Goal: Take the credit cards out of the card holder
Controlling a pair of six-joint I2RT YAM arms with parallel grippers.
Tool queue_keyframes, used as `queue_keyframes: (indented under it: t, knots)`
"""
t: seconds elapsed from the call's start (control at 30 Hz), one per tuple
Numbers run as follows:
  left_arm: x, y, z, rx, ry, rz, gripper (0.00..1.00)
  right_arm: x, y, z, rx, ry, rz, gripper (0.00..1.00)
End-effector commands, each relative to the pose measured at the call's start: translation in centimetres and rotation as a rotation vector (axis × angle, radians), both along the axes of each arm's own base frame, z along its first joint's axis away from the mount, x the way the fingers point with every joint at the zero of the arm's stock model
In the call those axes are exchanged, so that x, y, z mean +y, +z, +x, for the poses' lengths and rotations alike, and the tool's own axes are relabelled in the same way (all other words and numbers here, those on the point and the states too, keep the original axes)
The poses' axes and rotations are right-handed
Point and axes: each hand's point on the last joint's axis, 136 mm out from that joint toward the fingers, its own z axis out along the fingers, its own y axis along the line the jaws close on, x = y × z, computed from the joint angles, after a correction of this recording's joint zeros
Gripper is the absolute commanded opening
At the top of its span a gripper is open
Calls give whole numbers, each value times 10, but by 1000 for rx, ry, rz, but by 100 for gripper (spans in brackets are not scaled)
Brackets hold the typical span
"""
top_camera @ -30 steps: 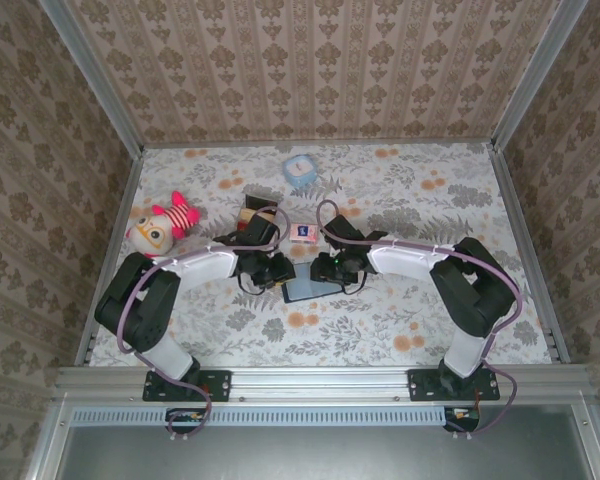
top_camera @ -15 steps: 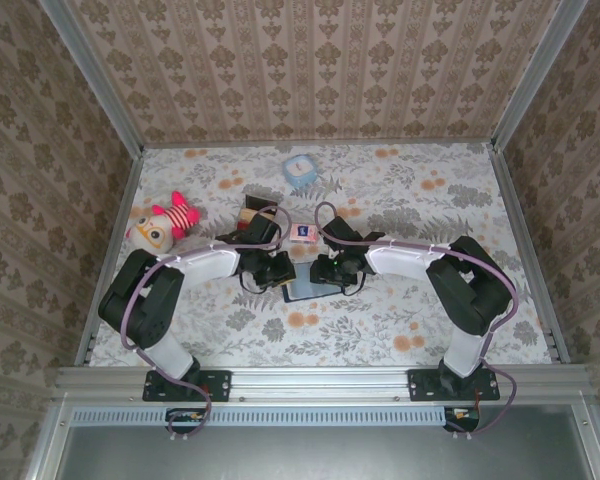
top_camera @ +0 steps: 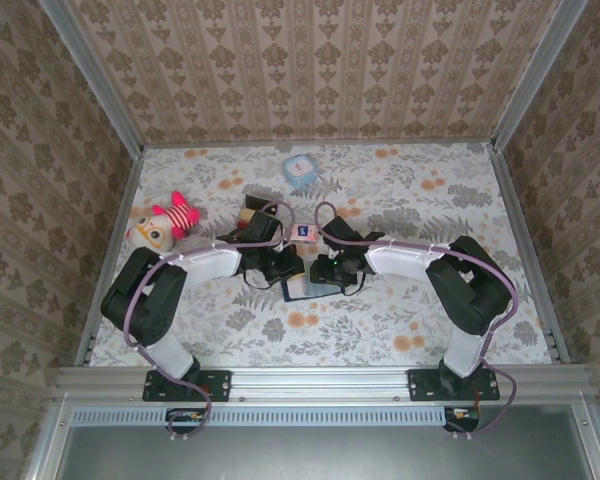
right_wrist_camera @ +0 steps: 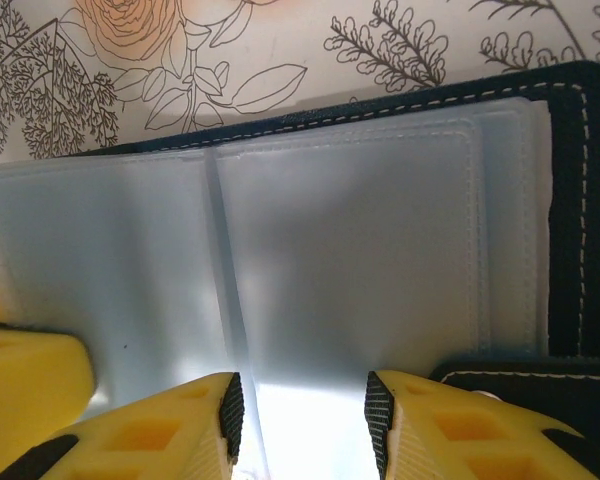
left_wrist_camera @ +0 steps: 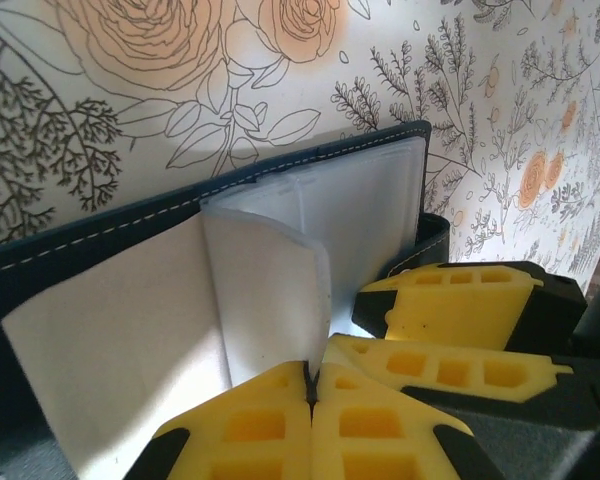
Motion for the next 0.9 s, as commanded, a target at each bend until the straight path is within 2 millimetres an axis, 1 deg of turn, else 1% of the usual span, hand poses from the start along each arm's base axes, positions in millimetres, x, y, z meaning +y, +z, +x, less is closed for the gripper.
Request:
queue_keyframes:
  t: [0.0,0.07,0.17,0.3,0.4,0.53,0.67,0.77,0.87]
  knots:
    - [-13,-1,1,12,-20,-35,0,-5,-24,-21,85,34,-44,40]
    - [-14,-2,2,16,-24,-35,0,-1,-20,-22,82,46,-18,36]
    - [-14,-3,3,9,-28,-30,0,1,-9,-25,55,44,38,36]
    - [-19,-1,5,7,-47,-42,0,3,17,-23,-11,34,105,37]
    - [-22,4,7,-9,-69,-50,0,-3,38,-18,-70,2,133,41]
    - [-19,17,8,-63,-129,-10,0,-16,64,-12,-159,-51,153,50]
    - [-13,31,8,-115,-178,38,4,-41,83,-7,-231,-128,126,59]
    - [-9,39,9,-150,-206,69,5,-60,88,-4,-266,-186,93,65]
    - [-7,41,7,-160,-247,87,8,-71,90,-3,-278,-219,89,69]
